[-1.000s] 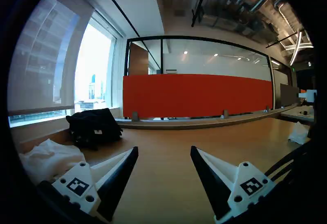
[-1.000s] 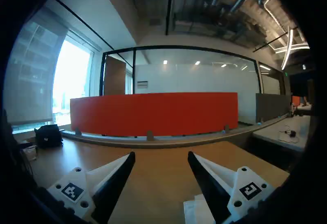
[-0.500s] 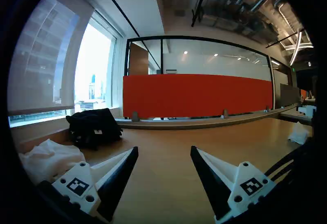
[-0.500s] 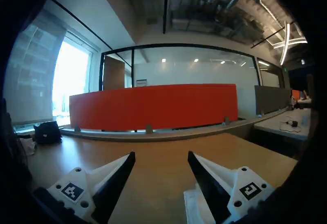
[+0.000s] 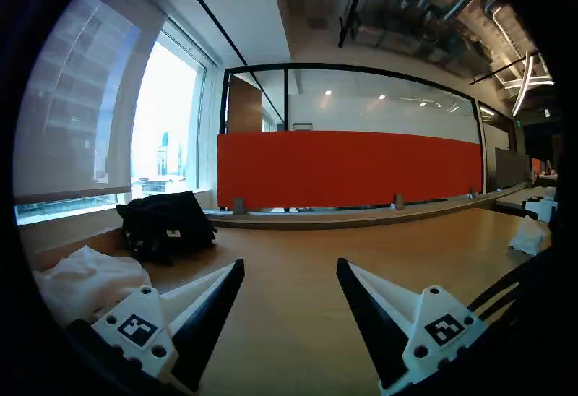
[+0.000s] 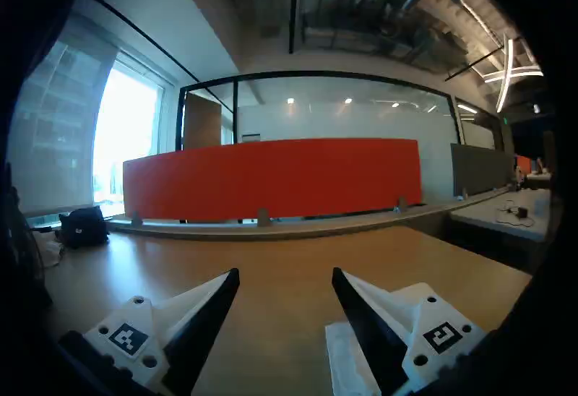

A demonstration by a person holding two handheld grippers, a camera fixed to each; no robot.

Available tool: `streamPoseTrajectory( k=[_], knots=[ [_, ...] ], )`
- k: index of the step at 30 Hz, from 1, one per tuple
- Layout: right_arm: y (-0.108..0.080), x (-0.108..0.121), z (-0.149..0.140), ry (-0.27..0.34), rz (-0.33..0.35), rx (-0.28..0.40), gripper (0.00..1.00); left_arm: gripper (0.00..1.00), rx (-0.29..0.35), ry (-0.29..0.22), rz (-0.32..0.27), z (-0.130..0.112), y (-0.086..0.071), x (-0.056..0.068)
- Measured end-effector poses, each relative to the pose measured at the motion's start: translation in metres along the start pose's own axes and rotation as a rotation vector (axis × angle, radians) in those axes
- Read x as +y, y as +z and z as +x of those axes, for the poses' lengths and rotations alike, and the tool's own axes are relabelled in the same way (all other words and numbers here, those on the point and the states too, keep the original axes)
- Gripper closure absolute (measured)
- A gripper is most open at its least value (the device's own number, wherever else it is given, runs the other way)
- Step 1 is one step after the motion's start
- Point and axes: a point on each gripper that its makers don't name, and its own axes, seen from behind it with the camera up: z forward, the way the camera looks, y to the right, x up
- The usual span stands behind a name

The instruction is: Fold towel

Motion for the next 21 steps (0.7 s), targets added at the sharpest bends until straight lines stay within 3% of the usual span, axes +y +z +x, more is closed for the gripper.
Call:
streamPoseTrajectory(
  k=[21],
  knots=[
    [-0.0005, -0.0059, 0.0001, -0.036, -0.003, -0.001, 0.0, 0.06, 0.0, 0.0, 0.0, -0.0002, 0.0001, 0.0003]
  ],
)
